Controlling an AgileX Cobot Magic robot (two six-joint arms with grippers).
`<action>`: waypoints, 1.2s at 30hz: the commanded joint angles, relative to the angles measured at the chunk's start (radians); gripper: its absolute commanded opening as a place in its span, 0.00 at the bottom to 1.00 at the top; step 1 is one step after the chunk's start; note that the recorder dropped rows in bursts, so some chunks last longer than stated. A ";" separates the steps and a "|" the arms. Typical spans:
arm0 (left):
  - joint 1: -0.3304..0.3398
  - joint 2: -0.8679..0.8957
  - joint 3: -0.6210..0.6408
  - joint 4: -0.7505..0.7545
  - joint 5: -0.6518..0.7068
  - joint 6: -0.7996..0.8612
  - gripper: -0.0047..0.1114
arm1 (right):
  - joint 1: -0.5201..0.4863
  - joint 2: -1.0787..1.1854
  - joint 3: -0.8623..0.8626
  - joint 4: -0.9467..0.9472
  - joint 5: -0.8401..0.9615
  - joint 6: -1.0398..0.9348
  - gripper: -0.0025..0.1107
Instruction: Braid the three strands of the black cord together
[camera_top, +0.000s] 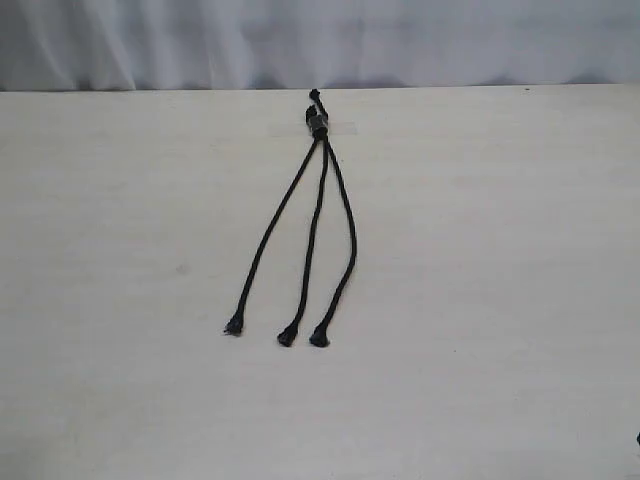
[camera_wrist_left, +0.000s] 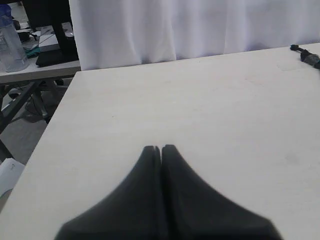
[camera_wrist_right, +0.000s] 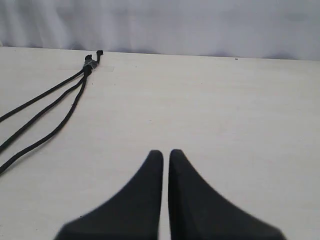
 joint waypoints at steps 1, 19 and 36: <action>0.003 -0.003 0.003 -0.001 -0.009 0.002 0.04 | -0.006 -0.005 0.003 0.001 0.000 0.003 0.06; 0.003 -0.003 0.003 -0.001 -0.009 0.002 0.04 | -0.006 -0.005 0.003 -0.025 -0.066 -0.006 0.06; 0.003 -0.003 0.003 -0.002 -0.025 0.002 0.04 | -0.006 -0.005 0.003 -0.037 -0.458 -0.008 0.06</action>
